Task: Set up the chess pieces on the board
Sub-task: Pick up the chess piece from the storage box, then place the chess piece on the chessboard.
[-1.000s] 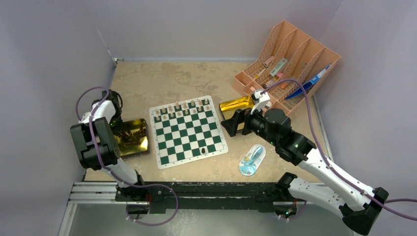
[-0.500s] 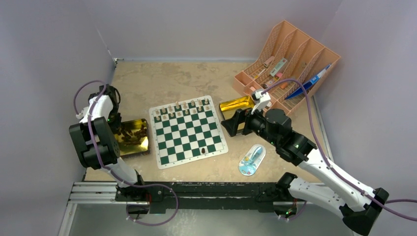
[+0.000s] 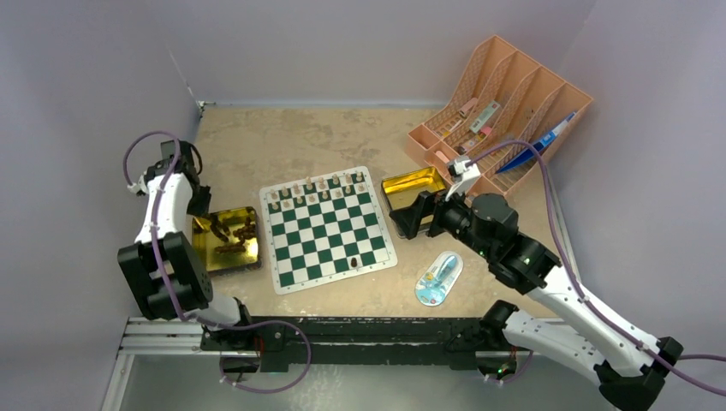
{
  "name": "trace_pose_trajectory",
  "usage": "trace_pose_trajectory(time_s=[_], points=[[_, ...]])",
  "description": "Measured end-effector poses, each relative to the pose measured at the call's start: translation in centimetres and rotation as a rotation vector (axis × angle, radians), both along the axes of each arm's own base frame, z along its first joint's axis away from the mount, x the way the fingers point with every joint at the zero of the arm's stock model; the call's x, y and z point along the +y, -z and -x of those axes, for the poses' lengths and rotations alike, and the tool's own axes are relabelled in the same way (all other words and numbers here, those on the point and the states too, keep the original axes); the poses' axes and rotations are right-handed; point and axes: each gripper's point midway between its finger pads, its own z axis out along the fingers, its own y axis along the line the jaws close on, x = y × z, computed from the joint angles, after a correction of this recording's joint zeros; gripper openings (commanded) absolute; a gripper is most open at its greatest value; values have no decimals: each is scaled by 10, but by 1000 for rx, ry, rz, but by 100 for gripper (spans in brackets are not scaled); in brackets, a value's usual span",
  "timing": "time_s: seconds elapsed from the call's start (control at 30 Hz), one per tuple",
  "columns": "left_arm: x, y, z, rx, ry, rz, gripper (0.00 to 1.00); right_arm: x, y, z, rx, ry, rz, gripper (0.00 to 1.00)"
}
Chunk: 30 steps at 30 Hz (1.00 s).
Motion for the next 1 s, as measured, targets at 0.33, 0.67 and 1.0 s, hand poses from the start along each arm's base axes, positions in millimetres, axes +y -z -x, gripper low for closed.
trace_pose_trajectory(time_s=[0.33,0.67,1.0], points=[[-58,-27,-12,-93,354,59,0,-4,-4,3,-11,5,-16,99],[-160,-65,-28,-386,984,171,0,-14,-14,10,-39,17,-40,99],[-262,-91,-9,-477,1437,246,0,-26,-20,16,-57,43,-52,99]])
